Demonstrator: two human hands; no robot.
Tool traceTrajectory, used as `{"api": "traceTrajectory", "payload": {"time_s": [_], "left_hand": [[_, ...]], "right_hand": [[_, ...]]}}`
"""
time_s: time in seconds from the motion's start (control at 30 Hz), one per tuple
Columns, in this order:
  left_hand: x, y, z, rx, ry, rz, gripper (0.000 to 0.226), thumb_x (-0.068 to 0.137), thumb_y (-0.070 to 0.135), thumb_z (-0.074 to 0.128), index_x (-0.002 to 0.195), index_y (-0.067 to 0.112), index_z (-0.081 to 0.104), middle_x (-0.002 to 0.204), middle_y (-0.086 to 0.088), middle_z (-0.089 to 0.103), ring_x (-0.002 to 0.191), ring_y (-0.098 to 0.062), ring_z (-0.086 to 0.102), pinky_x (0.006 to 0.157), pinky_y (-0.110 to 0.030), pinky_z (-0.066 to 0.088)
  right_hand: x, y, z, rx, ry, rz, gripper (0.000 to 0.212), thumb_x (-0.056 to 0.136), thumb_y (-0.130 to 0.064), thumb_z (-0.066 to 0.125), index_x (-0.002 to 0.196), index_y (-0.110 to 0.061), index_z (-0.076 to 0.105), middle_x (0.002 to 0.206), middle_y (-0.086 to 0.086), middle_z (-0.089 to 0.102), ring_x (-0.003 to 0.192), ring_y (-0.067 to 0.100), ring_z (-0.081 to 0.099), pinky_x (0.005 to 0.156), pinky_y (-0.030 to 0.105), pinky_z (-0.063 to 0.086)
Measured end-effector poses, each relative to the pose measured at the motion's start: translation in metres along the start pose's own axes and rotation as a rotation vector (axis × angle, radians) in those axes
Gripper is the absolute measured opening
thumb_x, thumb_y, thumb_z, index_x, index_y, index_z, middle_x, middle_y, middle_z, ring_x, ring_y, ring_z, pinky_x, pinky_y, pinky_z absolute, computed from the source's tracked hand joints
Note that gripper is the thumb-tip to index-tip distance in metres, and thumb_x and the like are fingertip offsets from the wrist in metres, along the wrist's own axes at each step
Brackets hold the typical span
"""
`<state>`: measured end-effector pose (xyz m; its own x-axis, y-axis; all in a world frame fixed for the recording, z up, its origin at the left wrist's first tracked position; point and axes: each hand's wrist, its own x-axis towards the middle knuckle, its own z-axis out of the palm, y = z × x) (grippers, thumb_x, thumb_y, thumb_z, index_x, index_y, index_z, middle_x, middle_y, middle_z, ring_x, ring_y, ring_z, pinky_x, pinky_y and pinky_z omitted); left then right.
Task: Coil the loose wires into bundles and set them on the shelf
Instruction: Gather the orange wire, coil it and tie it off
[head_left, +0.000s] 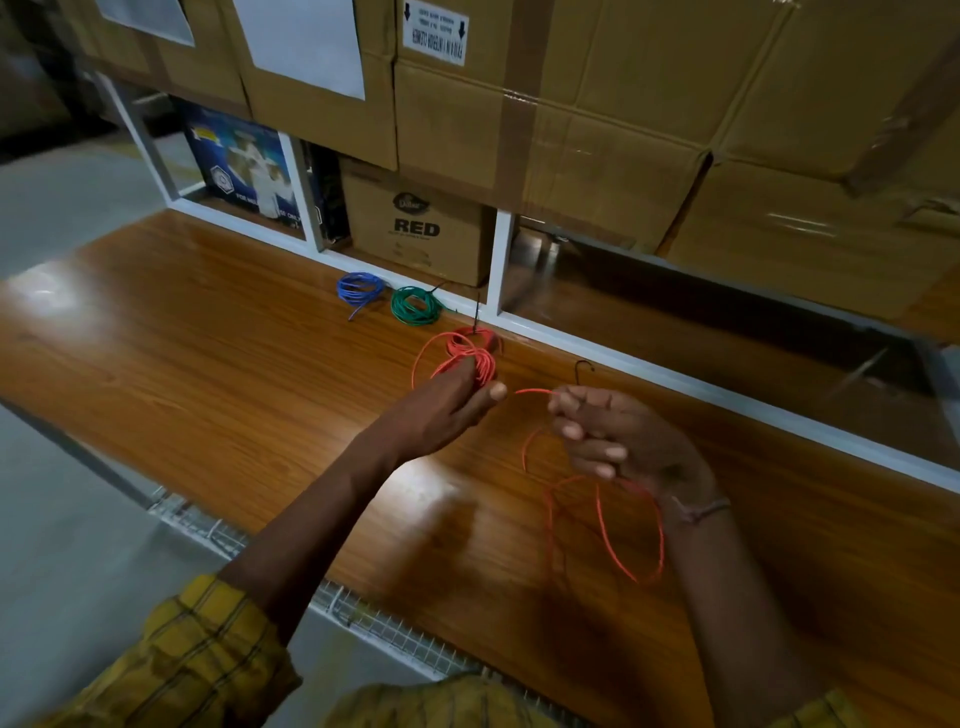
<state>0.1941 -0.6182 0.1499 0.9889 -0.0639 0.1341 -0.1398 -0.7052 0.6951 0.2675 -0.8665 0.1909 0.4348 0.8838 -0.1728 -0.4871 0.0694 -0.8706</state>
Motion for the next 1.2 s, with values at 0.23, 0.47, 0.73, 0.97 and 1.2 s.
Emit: {"api": "traceTrajectory", "payload": {"time_s": [0.23, 0.47, 0.73, 0.97, 1.2], "left_hand": [[-0.009, 0.007, -0.006, -0.247, -0.16, -0.01, 0.035, 0.111, 0.037, 0.051, 0.108, 0.003, 0.058, 0.076, -0.005, 0.061, 0.063, -0.011, 0.056, 0.058, -0.022, 0.045], [-0.015, 0.023, 0.002, -1.019, -0.214, -0.025, 0.037, 0.116, 0.024, 0.033, 0.109, -0.001, 0.059, 0.061, -0.005, 0.029, 0.049, -0.014, 0.028, 0.05, -0.026, 0.031], [0.009, 0.023, 0.002, -1.681, 0.18, -0.111, 0.055, 0.115, 0.036, 0.032, 0.131, -0.01, 0.06, 0.113, -0.015, 0.075, 0.099, -0.022, 0.076, 0.099, -0.035, 0.059], [0.016, 0.015, 0.008, -0.747, 0.242, -0.232, 0.04, 0.115, 0.047, 0.032, 0.131, 0.017, 0.054, 0.125, -0.005, 0.073, 0.119, -0.017, 0.071, 0.114, -0.043, 0.047], [0.006, 0.007, 0.02, -0.161, -0.136, -0.078, 0.046, 0.106, 0.058, 0.047, 0.114, 0.013, 0.054, 0.09, -0.009, 0.067, 0.076, -0.019, 0.064, 0.072, -0.038, 0.056]], "right_hand": [[0.009, -0.005, -0.031, 0.01, 0.011, -0.071, 0.023, 0.102, -0.019, 0.057, 0.114, 0.001, 0.059, 0.061, 0.0, 0.047, 0.04, 0.004, 0.042, 0.045, 0.024, 0.043], [0.041, 0.028, -0.039, -0.608, 0.472, -0.117, 0.019, 0.101, -0.031, 0.063, 0.098, -0.016, 0.074, 0.067, -0.003, 0.058, 0.056, 0.005, 0.046, 0.053, 0.02, 0.035], [0.032, 0.077, 0.015, -0.725, 0.287, 0.013, 0.032, 0.106, -0.02, 0.055, 0.102, 0.01, 0.064, 0.071, 0.018, 0.069, 0.055, 0.008, 0.058, 0.06, 0.016, 0.043], [0.011, 0.041, 0.025, -0.764, 0.213, 0.022, 0.017, 0.101, -0.015, 0.064, 0.103, 0.002, 0.066, 0.068, 0.015, 0.063, 0.059, 0.022, 0.058, 0.055, 0.027, 0.05], [-0.001, 0.007, 0.003, -0.913, 0.464, -0.096, 0.012, 0.089, -0.023, 0.079, 0.091, -0.013, 0.072, 0.078, 0.009, 0.07, 0.064, 0.008, 0.061, 0.06, 0.021, 0.049]]}}
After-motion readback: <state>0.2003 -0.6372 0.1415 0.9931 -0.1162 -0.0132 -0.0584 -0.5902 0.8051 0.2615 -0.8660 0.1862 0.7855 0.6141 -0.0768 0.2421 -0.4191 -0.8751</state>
